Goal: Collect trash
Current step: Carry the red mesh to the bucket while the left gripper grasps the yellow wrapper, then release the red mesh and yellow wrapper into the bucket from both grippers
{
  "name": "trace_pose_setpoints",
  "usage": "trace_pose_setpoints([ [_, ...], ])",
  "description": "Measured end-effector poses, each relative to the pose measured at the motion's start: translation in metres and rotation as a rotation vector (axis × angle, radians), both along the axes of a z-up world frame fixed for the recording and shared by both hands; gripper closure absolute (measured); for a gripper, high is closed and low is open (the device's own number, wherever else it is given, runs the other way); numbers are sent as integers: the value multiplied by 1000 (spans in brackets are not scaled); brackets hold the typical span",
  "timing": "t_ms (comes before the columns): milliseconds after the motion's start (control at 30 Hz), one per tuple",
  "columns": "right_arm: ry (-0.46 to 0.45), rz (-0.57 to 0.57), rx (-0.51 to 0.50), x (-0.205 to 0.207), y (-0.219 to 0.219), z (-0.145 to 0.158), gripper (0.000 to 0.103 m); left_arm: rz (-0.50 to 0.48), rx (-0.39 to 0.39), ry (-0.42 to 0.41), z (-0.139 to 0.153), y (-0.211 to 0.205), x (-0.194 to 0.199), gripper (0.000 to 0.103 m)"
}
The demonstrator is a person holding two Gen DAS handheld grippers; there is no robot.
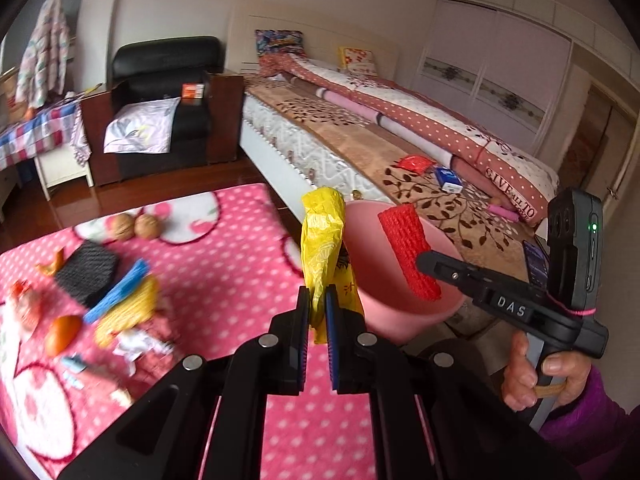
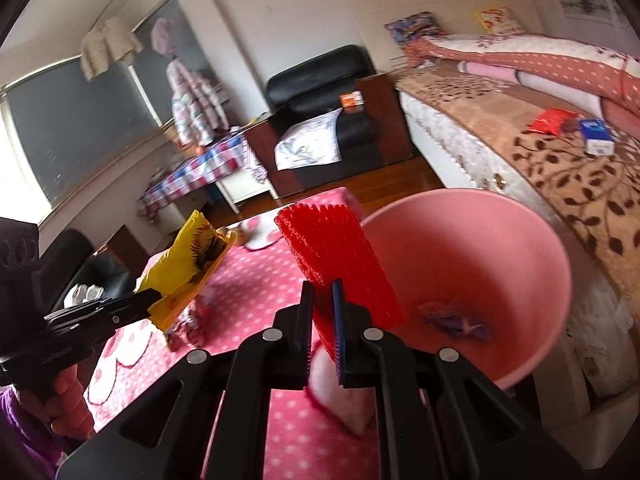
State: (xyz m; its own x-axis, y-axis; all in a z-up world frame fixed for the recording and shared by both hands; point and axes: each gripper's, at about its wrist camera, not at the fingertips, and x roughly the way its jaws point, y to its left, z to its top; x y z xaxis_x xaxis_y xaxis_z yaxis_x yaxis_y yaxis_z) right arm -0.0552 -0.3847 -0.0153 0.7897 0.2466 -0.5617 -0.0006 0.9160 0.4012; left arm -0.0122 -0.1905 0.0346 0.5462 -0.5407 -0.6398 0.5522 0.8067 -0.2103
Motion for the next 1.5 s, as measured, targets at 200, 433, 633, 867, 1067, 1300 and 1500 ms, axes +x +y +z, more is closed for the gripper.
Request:
trace_pose_setpoints([
  [200,29,-55,5,2,-20,-14,94,-52,20,12,-7,-43,13,96],
  [433,54,-104,18,2,-40,-25,94,-99,64,42,-25,-87,25,96],
  [633,73,-128,29,1,-53,-35,94,-105,109,82,-46,-108,36,95],
  [867,79,-122,32,2,-53,-40,94,-98,115,105,-55,-113,41,85],
  [1067,80,-124,30,1,-50,-39,94,-95,106,80,-49,-112,37,64],
  [1300,99,-136,-13,4,-46,-39,90,-87,88,72,-44,-105,32,62],
  [1500,102,-152,-18,3,-45,-39,74,-74,75,70,-41,-96,29,61],
])
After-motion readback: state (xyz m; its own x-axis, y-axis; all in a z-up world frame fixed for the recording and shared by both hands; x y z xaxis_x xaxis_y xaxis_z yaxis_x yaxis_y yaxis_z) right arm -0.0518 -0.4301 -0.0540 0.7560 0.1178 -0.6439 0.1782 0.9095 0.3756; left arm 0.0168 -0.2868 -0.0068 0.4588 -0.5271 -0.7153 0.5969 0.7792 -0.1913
